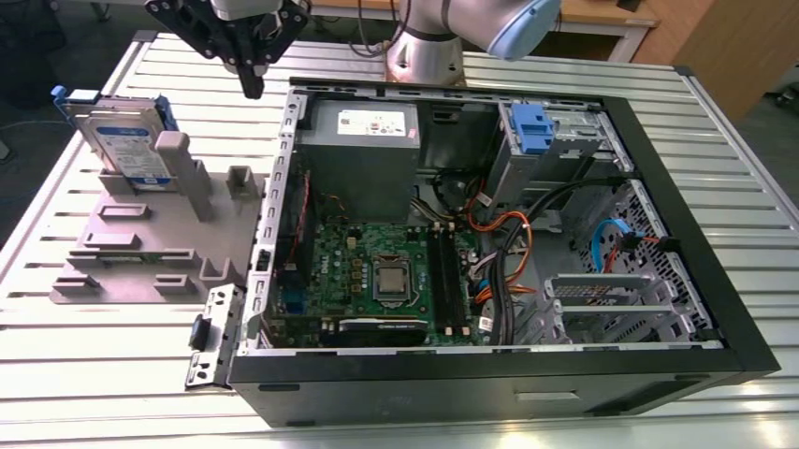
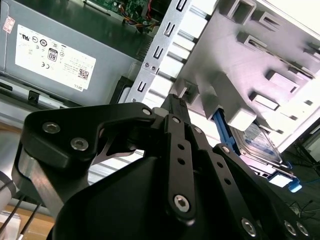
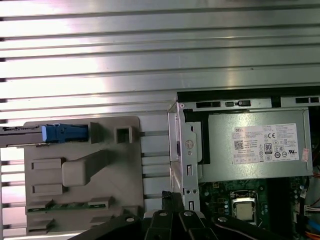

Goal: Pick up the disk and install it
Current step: 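Reach for the disk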

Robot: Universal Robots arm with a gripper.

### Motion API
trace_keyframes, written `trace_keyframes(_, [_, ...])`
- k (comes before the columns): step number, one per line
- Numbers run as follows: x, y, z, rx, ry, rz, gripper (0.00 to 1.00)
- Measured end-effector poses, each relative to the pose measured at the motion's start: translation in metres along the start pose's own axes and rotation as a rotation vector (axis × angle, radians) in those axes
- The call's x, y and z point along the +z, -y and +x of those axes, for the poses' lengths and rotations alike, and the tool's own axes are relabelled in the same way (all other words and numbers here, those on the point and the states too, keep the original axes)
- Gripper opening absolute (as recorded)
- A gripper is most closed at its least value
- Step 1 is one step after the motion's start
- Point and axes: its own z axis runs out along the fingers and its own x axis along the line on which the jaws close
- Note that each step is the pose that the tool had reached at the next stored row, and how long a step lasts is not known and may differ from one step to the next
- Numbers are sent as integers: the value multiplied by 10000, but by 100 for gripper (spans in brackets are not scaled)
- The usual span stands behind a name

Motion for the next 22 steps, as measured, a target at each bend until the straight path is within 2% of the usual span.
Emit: trace_keyframes(22, [-2, 5, 71, 0, 0, 0, 11])
